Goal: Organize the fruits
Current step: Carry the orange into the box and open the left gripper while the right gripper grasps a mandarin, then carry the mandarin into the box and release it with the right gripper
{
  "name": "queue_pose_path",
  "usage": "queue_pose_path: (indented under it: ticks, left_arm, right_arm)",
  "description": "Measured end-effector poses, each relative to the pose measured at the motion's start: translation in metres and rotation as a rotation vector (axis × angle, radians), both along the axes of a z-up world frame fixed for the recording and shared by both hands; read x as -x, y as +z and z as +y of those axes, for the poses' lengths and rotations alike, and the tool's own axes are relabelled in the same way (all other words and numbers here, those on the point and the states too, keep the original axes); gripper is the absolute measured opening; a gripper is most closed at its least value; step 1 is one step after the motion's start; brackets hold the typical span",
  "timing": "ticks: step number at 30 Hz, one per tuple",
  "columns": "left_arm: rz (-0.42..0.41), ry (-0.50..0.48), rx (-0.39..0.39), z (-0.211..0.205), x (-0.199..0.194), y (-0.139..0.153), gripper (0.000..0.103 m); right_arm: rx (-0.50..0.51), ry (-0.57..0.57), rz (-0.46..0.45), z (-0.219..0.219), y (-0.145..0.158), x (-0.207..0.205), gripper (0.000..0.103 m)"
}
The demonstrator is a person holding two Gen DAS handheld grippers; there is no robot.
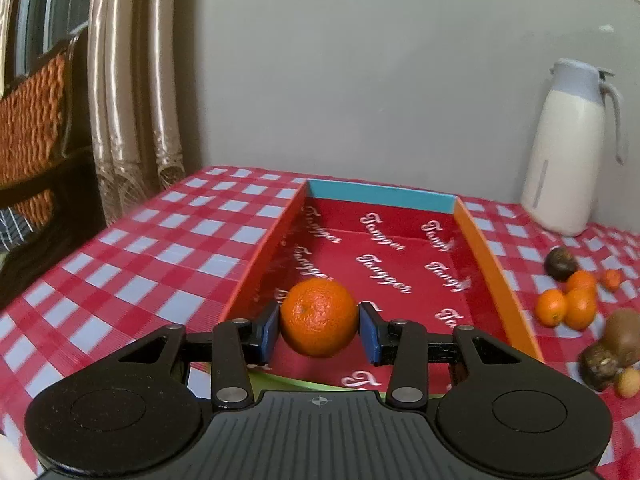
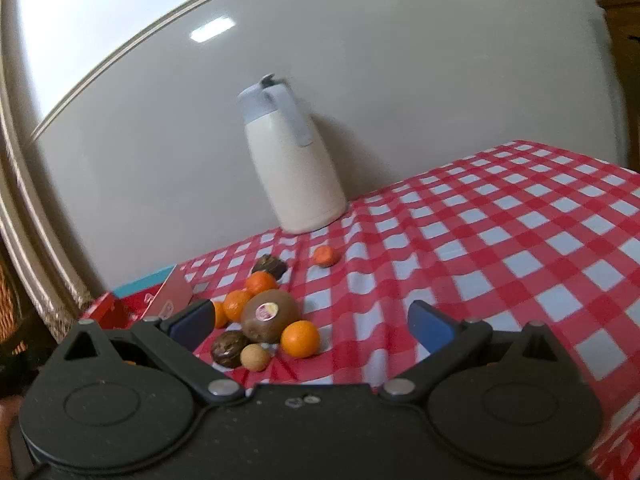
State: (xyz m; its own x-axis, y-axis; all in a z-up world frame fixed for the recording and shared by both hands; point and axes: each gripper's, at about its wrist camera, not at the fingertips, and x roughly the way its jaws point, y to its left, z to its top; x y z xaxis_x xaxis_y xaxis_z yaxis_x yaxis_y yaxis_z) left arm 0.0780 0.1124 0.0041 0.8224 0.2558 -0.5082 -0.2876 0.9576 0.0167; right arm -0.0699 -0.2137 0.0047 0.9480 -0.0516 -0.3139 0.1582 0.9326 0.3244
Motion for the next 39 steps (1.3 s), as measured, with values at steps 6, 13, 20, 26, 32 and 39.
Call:
queue_pose_path:
  ticks: [6,13,20,26,32,39]
  left_arm:
    - [-0.021,0.007,0.041,0.009,0.004,0.006,0.062]
    - [-0.137,-0.010,-0.048,-0.003,0.031,0.022,0.101]
    - [-0.176,0.020,-0.012,0.017,0.059,0.033,0.103]
    - [-0.195,0.080,0.010,0.037,0.079,0.032,0.103]
    - [-0.189,0.117,0.066,0.055,0.084,0.029,0.103]
    - [-0.182,0.130,0.086,0.061,0.085,0.024,0.103]
  right_arm:
    - [0.047,0.073,0.063,0.019,-0.006,-0.019,0.103]
    - [0.069,0.092,0.090,0.021,-0.007,-0.031,0.103]
    - [0.112,0.118,0.152,0.019,-0.009,-0.051,0.090]
    - [0.121,0.132,0.232,0.011,-0.016,-0.078,0.072]
    - [0.106,0.112,0.261,0.008,-0.023,-0.092,0.049]
    - [0.151,0.106,0.277,0.019,-0.028,-0.100,0.032]
